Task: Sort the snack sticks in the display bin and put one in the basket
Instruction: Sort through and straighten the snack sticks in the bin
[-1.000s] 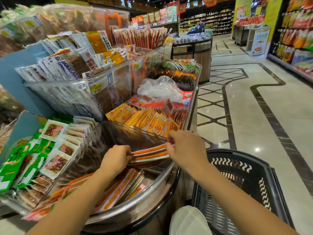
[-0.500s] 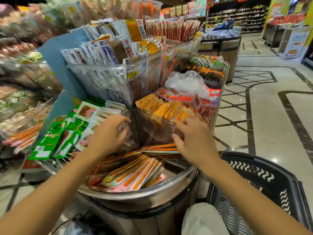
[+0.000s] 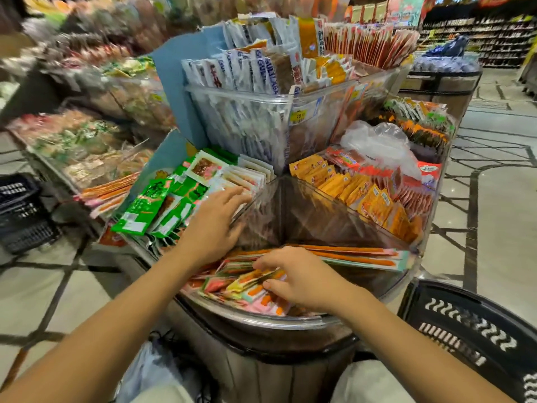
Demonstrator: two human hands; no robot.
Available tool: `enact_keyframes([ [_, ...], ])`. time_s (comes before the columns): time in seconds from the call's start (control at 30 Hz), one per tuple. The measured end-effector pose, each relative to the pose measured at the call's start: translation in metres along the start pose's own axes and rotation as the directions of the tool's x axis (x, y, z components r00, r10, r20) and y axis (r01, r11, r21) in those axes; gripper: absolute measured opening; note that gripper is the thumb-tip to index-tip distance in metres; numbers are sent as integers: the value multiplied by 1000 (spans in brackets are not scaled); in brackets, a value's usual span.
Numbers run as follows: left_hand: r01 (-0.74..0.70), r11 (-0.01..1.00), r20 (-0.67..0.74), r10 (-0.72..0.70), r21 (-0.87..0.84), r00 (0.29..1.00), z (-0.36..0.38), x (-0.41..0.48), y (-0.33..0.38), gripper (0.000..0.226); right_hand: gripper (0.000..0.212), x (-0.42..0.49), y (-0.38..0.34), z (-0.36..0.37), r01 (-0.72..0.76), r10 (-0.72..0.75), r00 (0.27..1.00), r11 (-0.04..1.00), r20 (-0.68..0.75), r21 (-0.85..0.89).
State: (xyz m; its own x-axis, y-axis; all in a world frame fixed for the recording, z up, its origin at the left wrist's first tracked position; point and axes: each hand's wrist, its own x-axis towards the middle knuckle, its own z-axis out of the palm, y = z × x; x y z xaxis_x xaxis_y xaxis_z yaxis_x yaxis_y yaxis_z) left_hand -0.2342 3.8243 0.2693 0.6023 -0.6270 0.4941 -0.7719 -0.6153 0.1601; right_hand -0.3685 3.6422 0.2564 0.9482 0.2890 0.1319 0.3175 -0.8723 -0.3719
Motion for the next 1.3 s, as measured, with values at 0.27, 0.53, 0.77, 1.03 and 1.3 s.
enact_keyframes([
  [0.27, 22, 999, -16, -23, -36, 1000, 3, -2, -2, 49, 40, 1, 1, 7, 77, -76, 997, 997, 34, -20],
  [0.53, 28, 999, -16, -29, -44, 999, 5, -3, -3, 50, 24, -1, -3, 4, 74, -74, 997, 997, 6, -8],
  [0.77, 40, 998, -14, -41, -41, 999, 4, -2, -2, 50, 22, -3, -5, 1, 35, -35, 999, 999, 15, -17],
  [1.03, 46, 998, -20, -47, -41, 999, 3, -3, -1, 49, 20, -3, -5, -2, 124, -120, 992, 989, -48, 77],
  [1.3, 66, 997, -20, -67, -50, 998, 2, -3, 0, 49, 12, -13, -7, -9, 172, -127, 899, 983, -420, 71],
])
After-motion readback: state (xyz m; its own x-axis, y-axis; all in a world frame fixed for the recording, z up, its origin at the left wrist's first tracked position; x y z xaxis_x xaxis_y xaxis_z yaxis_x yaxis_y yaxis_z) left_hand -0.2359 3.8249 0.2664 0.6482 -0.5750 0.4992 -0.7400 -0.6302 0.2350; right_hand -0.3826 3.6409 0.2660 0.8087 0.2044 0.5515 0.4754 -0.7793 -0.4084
